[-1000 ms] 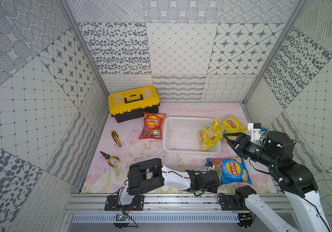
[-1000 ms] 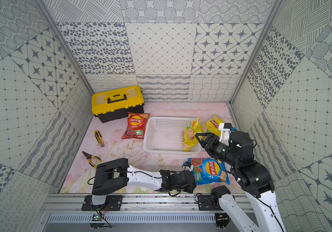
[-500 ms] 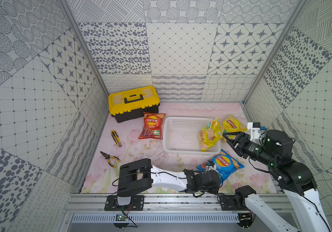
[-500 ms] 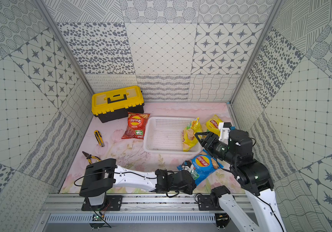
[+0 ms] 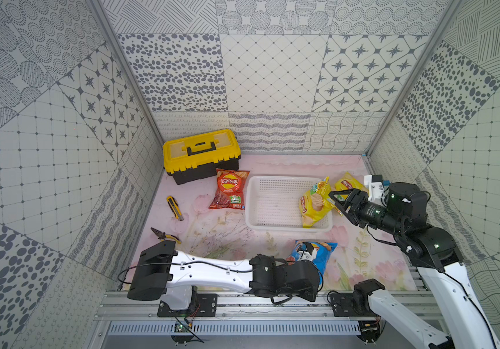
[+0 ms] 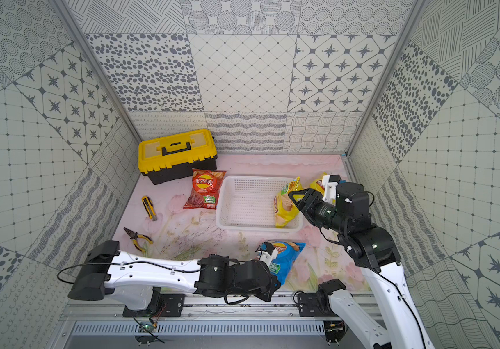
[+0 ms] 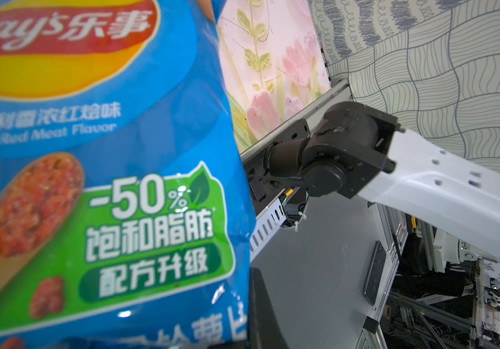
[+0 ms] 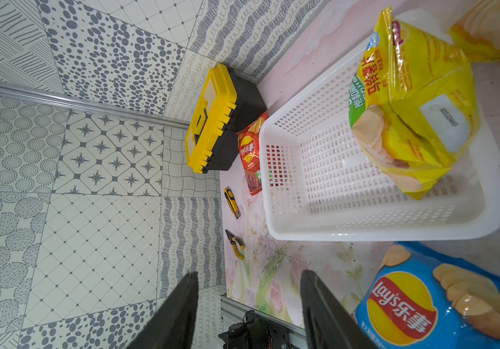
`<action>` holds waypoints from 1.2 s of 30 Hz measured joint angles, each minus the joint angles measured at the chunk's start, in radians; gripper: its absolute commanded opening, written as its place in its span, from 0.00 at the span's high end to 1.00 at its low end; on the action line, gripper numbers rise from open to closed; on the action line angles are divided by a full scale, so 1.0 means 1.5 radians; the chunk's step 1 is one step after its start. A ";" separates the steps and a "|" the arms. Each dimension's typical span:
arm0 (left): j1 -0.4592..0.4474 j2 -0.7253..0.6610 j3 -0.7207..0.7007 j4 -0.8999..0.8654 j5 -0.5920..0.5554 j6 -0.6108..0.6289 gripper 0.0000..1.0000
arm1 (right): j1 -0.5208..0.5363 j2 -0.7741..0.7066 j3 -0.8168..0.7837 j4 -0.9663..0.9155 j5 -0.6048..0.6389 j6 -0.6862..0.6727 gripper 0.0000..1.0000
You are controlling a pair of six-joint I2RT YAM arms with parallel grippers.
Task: Put the potato chips into the basket
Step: Pick up the potato chip from the center of the board, then place the potato chip in the basket.
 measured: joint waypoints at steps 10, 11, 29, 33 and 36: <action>-0.037 -0.168 0.085 -0.191 -0.065 0.000 1.00 | 0.000 0.044 0.010 0.018 -0.024 -0.008 0.42; -0.038 -0.180 0.095 -0.204 -0.071 0.000 1.00 | 0.000 0.047 0.012 0.020 -0.026 -0.009 0.42; 0.089 -0.210 0.262 -0.251 -0.257 0.098 1.00 | 0.000 0.132 0.052 0.057 -0.068 -0.034 0.43; 0.146 -0.153 0.292 -0.217 -0.268 0.094 1.00 | -0.001 0.142 0.070 0.062 -0.072 -0.046 0.43; 0.194 -0.102 0.318 -0.186 -0.266 0.074 1.00 | -0.005 0.143 0.075 0.066 -0.080 -0.053 0.43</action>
